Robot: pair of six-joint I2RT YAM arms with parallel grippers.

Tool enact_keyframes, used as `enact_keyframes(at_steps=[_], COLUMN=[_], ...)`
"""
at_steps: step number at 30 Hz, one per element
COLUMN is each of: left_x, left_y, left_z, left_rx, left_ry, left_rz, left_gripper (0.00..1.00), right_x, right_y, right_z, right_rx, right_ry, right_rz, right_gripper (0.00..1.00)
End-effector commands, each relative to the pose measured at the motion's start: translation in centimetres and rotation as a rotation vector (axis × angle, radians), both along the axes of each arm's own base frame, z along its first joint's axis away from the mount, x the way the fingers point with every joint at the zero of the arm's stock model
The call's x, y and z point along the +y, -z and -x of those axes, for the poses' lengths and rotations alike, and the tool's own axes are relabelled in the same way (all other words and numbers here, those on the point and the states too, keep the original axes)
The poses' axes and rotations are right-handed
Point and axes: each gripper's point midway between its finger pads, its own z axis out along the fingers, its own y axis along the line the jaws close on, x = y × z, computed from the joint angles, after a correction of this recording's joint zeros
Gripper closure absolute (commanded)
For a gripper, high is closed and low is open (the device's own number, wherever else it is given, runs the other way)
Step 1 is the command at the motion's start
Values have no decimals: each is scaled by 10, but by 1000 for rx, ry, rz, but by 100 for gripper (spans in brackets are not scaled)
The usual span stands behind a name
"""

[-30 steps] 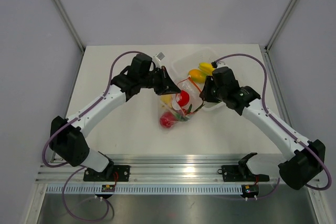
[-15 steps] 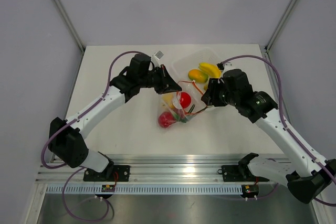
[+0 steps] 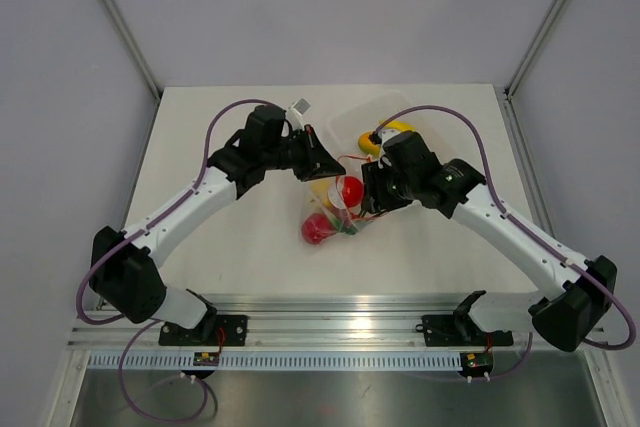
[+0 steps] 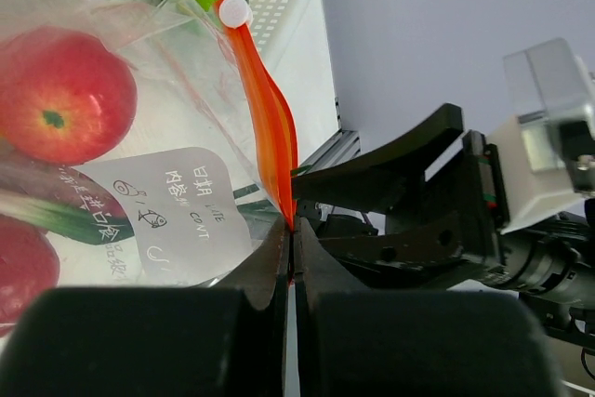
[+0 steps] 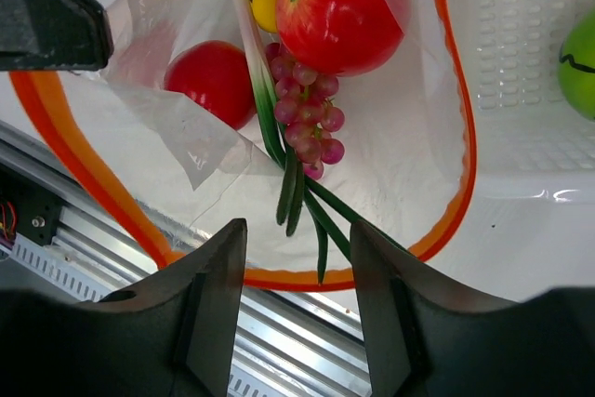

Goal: Place the food in the zip-top bag and seal the zipper
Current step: Adjust the fake vegetable in the zipper food storage bag.

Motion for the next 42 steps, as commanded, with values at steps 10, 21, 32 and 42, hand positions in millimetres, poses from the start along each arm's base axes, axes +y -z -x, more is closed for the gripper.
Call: enact_keyframes(at_steps=[10, 21, 32, 42], left_x=[2, 5, 9, 11], left_y=[-39, -41, -48, -43], left_z=[8, 12, 18, 18], left_rx=[-109, -113, -122, -122], left_ry=[15, 9, 11, -9], left_rz=[86, 92, 102, 83], left_gripper=[100, 100, 100, 100], right_x=[35, 39, 59, 51], right_y=[27, 23, 67, 45], right_z=[-6, -22, -52, -54], right_rx=[108, 40, 62, 10], right_ry=[-202, -117, -8, 38], right_rz=[40, -5, -32, -44], right_gripper=[58, 100, 100, 79])
